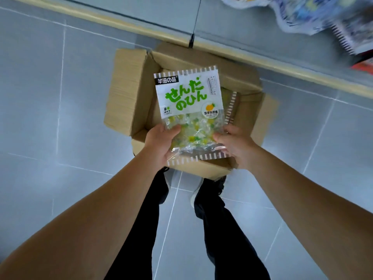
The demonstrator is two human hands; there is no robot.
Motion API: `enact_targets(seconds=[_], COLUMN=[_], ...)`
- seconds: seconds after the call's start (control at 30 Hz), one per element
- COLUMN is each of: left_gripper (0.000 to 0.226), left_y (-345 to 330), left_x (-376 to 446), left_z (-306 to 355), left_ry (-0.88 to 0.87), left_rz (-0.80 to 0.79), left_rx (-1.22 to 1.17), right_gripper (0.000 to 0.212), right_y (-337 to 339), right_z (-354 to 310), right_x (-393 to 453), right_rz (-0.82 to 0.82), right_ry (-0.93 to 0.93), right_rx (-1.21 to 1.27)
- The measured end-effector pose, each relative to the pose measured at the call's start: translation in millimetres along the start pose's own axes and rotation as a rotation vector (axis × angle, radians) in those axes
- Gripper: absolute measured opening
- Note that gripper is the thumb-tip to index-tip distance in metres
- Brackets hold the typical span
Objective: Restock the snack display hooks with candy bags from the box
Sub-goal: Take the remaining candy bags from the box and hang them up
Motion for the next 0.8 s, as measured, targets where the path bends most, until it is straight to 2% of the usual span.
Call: enact_targets(seconds=[0.1,0.2,0.27,0.43,0.63,0.77,0.8], left_gripper=[0.021,0.016,0.022,0.018,0.070,0.080,0.074], left_y=[3,4,3,7,34,50,51], left_x=[-54,-127,-175,-299,-418,-491,-505], left_z=[35,75,102,143,146,150,154], left_ry=[-0.091,-0.208,-0.313,-0.453,-0.564,-0.675,-0.706], left_rz=[-0.034,-0.084,-0.140,-0.211,-0.246,-0.316,-0.338], left_rx=[0.044,0.063,0.066,0.068,0.153,0.160,0.166], right_gripper=[0.017,0.003,0.010,0.009,0.010,0.020,0.018], right_y=[13,32,45,67,67,61,61], right_z=[-3,-3,-8,1,62,104,111], right_x=[-67,-151,-208,-331,-439,-505,-520], right_rz=[-0.044,-0.065,-0.028,0.074,0.081,0.119,0.118], right_ry=[0.055,0.108,0.180,0.326,0.418,0.506,0.529], right_rx=[-0.006,0.010,0.040,0.136,0.256,0.330,0.351])
Point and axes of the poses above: each hand's wrist, its own x-axis towards the middle knuckle, its own y-axis out of the back of the hand, z = x × y, the point moved 9 cm from there along x, towards the middle knuckle, and after that the axes turned 13 degrees about -y, right-handed, at the moved point
